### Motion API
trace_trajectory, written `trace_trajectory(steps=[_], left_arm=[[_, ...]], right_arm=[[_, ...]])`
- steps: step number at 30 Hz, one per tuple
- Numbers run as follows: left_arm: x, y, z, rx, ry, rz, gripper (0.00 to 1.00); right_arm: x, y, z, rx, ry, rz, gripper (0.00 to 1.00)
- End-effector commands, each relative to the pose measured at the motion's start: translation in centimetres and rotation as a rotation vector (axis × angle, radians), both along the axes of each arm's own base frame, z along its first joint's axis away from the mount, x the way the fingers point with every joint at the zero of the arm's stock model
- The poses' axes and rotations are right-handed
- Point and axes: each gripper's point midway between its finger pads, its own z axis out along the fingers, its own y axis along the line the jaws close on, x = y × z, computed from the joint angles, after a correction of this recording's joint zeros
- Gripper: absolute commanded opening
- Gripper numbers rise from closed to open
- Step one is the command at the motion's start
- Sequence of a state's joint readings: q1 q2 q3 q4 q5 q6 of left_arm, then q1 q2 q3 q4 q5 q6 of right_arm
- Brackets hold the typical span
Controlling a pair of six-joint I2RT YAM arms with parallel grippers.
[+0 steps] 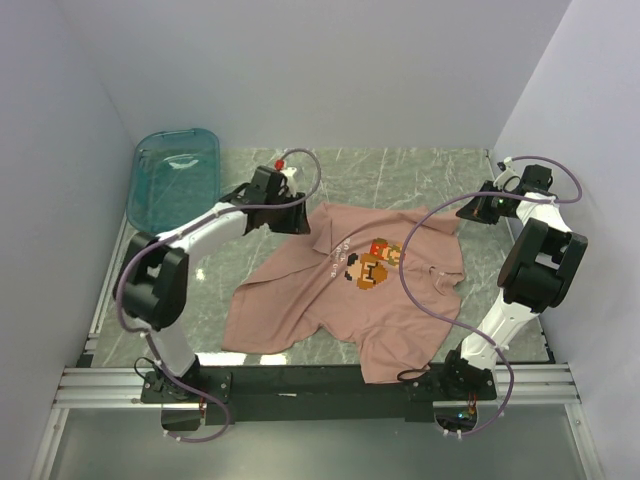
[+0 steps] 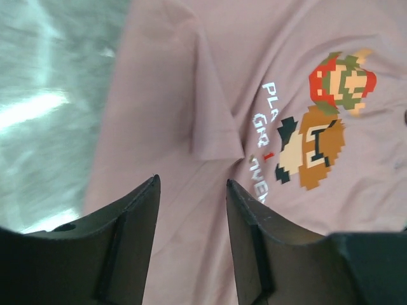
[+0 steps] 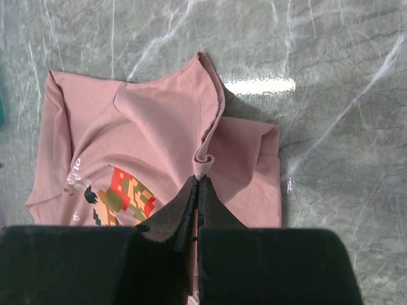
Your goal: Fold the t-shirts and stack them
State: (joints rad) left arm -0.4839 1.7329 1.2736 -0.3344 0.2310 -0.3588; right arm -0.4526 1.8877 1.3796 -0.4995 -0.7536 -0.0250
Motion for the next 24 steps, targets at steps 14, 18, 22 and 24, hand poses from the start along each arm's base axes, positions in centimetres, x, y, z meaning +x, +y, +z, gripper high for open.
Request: trace_trajectory(steps=[14, 18, 22, 24], left_arm=[[1.6, -6.3, -4.9, -0.125, 0.184, -0.026, 0.5], [1.4, -6.4, -5.7, -0.108, 0.208, -0.035, 0.48], [1.5, -6.2, -6.0, -0.083, 0.208, -0.031, 0.48], [1.4, -6.1, -6.2, -0.069, 0.213, -0.029, 0.47]], right_arm=[[0.3, -0.3, 0.1, 0.005, -0.02, 0.016, 0.0], [0.3, -0.3, 0.1, 0.005, -0.019, 0.016, 0.0], [0.4, -0.3, 0.1, 0.008, -0.019, 0.015, 0.0], [0.4, -0.3, 0.1, 0.008, -0.019, 0.015, 0.0]])
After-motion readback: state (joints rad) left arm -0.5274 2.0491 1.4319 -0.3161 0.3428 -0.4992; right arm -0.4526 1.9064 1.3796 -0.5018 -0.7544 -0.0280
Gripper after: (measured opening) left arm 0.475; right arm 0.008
